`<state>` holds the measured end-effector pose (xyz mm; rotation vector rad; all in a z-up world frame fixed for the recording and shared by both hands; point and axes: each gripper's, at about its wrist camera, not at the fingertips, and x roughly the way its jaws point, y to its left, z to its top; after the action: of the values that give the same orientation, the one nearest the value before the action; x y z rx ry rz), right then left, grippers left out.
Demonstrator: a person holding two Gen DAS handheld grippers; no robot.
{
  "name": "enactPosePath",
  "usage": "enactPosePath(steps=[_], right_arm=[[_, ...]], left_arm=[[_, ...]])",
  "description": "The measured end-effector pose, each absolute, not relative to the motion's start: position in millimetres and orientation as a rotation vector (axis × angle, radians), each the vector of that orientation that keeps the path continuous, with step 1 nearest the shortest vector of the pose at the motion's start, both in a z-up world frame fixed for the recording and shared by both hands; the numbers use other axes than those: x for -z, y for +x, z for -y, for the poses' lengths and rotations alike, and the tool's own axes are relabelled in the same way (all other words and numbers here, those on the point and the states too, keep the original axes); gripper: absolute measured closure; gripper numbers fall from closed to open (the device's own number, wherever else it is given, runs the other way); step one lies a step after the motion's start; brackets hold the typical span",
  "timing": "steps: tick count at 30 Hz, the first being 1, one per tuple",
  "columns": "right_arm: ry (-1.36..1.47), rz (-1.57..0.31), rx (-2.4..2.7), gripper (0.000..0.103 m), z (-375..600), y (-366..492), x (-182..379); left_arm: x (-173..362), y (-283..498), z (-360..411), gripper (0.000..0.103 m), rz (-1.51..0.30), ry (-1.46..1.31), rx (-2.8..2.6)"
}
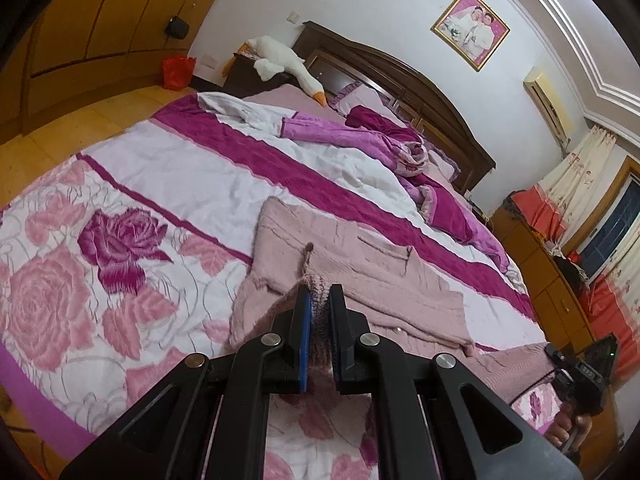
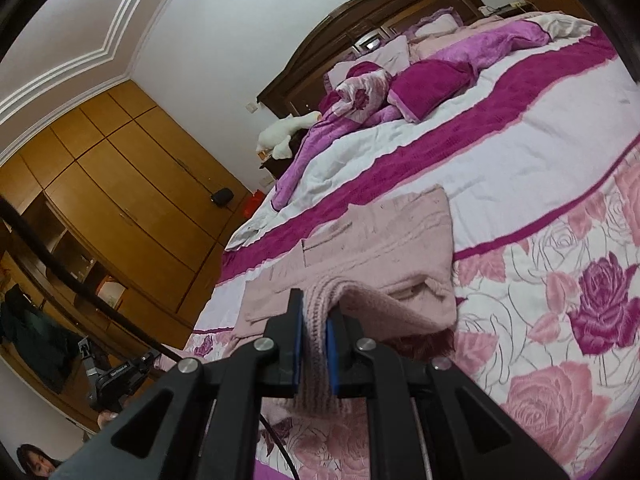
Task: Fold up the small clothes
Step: 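Carry the held hem over the cardigan toward the collar with both tools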
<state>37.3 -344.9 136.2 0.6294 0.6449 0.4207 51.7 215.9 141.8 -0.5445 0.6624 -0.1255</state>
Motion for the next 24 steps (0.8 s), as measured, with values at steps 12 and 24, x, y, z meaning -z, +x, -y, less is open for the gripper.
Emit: enactPosePath(steps=[12, 24], right_arm=[[0.554, -0.607, -0.426, 0.093, 342.4, 71.1, -152.4], [0.500, -0.594, -0.424, 0.093, 342.2, 103.5, -163.4]], left_arm=[[-149.0, 96.6, -210.2, 0.103, -0.647, -0.456, 0.113], [-139.3, 149.7, -212.5, 0.103, -0.685, -0.403, 0.097]])
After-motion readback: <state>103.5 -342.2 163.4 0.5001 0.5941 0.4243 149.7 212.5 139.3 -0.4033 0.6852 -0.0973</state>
